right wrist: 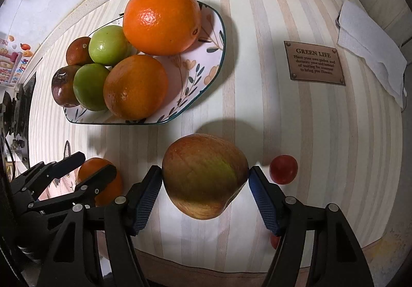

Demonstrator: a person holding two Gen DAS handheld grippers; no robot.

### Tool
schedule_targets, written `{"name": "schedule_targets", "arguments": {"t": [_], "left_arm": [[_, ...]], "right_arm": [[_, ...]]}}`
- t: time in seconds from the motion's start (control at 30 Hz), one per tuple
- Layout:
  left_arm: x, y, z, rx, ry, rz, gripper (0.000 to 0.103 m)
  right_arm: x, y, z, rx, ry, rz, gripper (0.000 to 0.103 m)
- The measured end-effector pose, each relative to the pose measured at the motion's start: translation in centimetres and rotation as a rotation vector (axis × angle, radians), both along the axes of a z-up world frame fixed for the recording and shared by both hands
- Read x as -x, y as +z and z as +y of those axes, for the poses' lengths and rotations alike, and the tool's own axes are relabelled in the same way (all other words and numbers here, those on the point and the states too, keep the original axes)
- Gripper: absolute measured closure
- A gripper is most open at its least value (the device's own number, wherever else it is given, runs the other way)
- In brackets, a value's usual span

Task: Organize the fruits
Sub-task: 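Grasp the tangerine with the left tool while the right tool grasps the pear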

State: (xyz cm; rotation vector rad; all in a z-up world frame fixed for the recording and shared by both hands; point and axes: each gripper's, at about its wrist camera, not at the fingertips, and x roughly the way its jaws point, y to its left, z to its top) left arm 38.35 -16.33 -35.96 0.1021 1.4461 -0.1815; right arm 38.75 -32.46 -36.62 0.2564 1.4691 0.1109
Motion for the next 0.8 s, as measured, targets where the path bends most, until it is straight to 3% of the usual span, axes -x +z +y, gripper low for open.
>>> {"name": "schedule_targets", "arguments": {"t": [0.27, 0.43, 0.53, 0.63, 0.8], "left_arm": [[-0.5, 0.8, -0.8, -0.014, -0.008, -0.035, 0.060], [-1.1, 1.0, 0.0, -0.009, -0.007, -0.037, 0.058], [-1.5, 0.3, 0.3, 0.021, -0.001, -0.005, 0.045], [-1.9, -0.7, 0.7, 0.071, 0.010, 0.050, 0.044], [-1.7, -1.2, 0.2, 0.070, 0.008, 0.058, 0.044]], "right_arm": [[-0.2, 0.0, -0.3, 0.002, 0.009, 0.009, 0.031], [-0.1, 0.0, -0.1, 0.007, 0.013, 0.007, 0.031], [-0.1, 0.0, -0.1, 0.005, 0.010, 0.005, 0.031], [-0.2, -0.1, -0.2, -0.002, 0.005, 0.008, 0.031], [-0.3, 0.0, -0.2, -0.002, 0.015, 0.017, 0.031]]}}
